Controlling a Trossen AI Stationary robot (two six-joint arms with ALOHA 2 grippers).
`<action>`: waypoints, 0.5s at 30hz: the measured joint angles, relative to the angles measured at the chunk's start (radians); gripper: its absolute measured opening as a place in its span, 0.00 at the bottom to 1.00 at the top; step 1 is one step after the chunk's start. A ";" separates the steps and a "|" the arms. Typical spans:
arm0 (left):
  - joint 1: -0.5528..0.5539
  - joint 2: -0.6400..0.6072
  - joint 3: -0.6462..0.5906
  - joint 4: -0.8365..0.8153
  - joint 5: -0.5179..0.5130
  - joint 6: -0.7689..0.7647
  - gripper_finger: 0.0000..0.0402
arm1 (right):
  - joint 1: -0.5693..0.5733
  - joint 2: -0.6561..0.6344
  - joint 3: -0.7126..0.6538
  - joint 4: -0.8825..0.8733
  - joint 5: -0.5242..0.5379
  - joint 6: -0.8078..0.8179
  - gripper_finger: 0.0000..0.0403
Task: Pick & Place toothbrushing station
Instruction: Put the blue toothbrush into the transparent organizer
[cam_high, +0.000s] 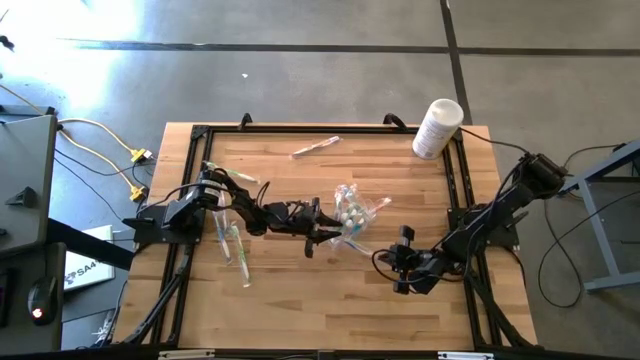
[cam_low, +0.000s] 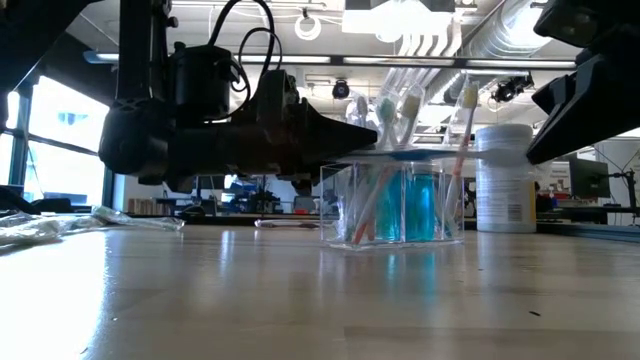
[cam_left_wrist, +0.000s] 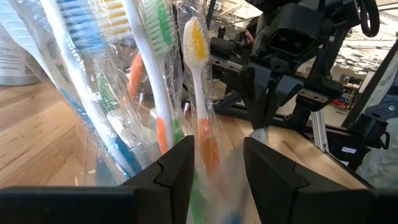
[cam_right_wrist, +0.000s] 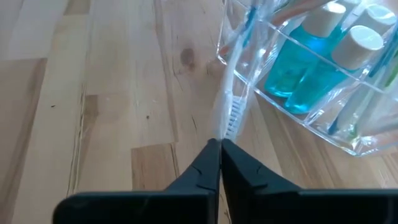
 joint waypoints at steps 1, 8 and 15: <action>0.000 0.000 0.000 0.000 0.001 0.000 0.34 | 0.000 0.000 0.000 0.000 0.000 0.000 0.01; 0.000 0.000 0.000 0.002 0.006 0.000 0.34 | 0.000 -0.002 0.000 0.000 -0.002 -0.005 0.01; 0.000 -0.030 0.000 -0.011 0.057 -0.075 0.34 | -0.001 -0.040 0.018 -0.028 -0.061 -0.007 0.01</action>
